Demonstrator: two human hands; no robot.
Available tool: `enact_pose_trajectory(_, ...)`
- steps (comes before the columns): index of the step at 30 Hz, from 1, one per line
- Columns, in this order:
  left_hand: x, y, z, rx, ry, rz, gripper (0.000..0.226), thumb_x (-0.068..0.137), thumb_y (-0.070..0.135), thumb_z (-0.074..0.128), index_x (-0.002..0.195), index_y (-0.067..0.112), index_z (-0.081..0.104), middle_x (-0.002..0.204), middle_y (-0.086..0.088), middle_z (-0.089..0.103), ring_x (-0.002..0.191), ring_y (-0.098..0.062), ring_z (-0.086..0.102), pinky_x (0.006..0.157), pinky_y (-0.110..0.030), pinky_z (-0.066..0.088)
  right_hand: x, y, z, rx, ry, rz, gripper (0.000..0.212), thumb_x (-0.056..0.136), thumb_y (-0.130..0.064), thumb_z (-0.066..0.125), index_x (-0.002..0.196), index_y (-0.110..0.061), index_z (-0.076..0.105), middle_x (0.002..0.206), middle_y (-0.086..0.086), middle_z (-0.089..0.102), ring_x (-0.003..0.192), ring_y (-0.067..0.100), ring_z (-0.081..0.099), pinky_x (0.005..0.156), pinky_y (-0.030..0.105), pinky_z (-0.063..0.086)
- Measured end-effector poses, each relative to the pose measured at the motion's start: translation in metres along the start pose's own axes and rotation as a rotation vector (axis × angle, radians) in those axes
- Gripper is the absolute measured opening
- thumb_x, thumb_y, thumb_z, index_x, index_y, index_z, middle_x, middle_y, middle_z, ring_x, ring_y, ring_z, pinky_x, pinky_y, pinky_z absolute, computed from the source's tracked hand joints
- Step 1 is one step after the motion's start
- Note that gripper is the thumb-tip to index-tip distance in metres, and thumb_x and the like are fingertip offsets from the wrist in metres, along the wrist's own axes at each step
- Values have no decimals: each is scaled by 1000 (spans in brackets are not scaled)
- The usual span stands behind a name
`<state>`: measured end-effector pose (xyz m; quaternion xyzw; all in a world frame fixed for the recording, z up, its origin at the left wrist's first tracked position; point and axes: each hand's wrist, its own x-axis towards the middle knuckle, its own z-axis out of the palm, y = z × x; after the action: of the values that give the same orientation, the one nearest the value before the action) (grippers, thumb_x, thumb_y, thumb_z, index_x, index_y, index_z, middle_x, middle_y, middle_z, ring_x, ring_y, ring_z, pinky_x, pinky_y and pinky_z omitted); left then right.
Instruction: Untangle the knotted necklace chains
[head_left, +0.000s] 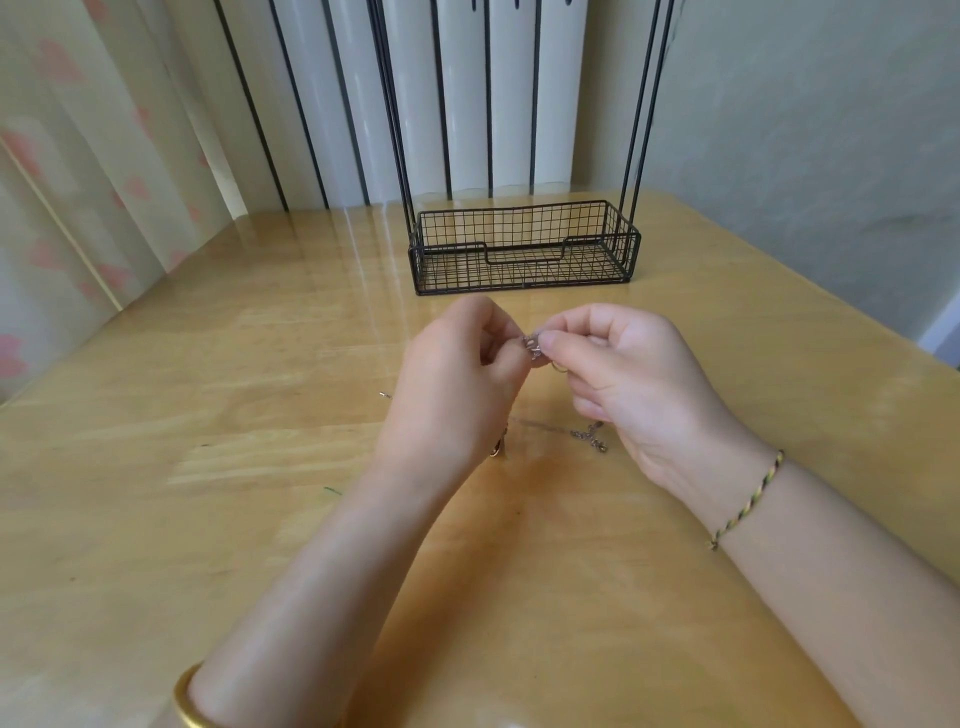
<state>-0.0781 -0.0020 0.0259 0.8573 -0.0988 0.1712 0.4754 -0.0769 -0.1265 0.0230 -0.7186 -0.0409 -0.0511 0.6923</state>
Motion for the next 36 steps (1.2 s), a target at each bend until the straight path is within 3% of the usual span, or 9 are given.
enact_pose_trajectory(3, 2, 0, -1, -201, -57, -170, 15, 91, 7, 52, 77, 11, 56, 57, 9, 58, 49, -6, 53, 49, -23, 47, -1, -2, 0, -8, -6, -32, 13, 87, 0, 59, 81, -11, 61, 71, 4, 63, 36, -3, 47, 38, 7, 29)
enact_pose_trajectory(6, 3, 0, -1, -348, -119, -295, 15, 93, 10, 52, 80, 12, 57, 63, 6, 59, 52, -5, 53, 58, -27, 45, 0, -2, -1, 35, 19, 0, 18, 85, 0, 61, 85, -17, 58, 74, 2, 63, 37, -3, 46, 37, 9, 30)
enact_pose_trajectory(9, 2, 0, -1, -330, -154, -286, 9, 91, 9, 56, 83, 11, 58, 65, 2, 60, 56, -11, 53, 65, -33, 45, 2, -4, -4, 241, 33, 70, 20, 86, 8, 56, 86, -12, 53, 60, -1, 54, 32, 2, 33, 34, 14, 24)
enact_pose_trajectory(13, 1, -1, -2, -270, -122, -234, 6, 88, 12, 59, 82, 12, 58, 64, 3, 57, 51, -7, 50, 56, -27, 44, 4, -4, -6, 351, 1, 161, 17, 87, 8, 53, 87, -8, 52, 58, 2, 52, 34, 3, 23, 34, 16, 17)
enact_pose_trajectory(18, 2, -1, -3, -308, -43, -169, 10, 91, 6, 53, 83, 12, 54, 63, 8, 62, 55, -5, 53, 51, -20, 43, 0, -4, -5, 172, -104, 146, 14, 90, 2, 52, 90, -11, 58, 73, 5, 63, 35, 2, 27, 35, 15, 19)
enact_pose_trajectory(23, 3, -1, -5, -360, -10, -140, 13, 92, 4, 52, 84, 14, 52, 74, 1, 63, 58, -1, 57, 51, -16, 42, 2, -1, -5, -61, -37, 128, 14, 87, -14, 56, 86, -24, 65, 84, 1, 70, 37, 1, 41, 34, 7, 28)
enact_pose_trajectory(29, 3, 0, -6, -335, 6, -112, 13, 92, 6, 55, 83, 15, 55, 69, 6, 59, 56, -1, 54, 52, -13, 41, -2, -7, -6, -153, -51, 70, 11, 84, -17, 64, 95, -19, 67, 74, -4, 66, 47, -9, 50, 51, 13, 40)
enact_pose_trajectory(32, 4, -2, -5, -276, 23, -90, 10, 93, 8, 55, 85, 15, 56, 74, 3, 58, 61, -5, 53, 55, -16, 45, 1, -4, -9, -192, 5, 12, 12, 84, -11, 64, 92, -18, 68, 71, -6, 61, 52, -11, 50, 48, 2, 37)
enact_pose_trajectory(36, 6, -4, -5, -193, 53, -61, 12, 93, 9, 55, 87, 18, 59, 78, 6, 60, 65, -5, 54, 62, -20, 48, 3, -1, -10, -264, 60, -58, 11, 85, -12, 65, 84, -21, 71, 66, -9, 55, 54, -7, 47, 48, 3, 35)
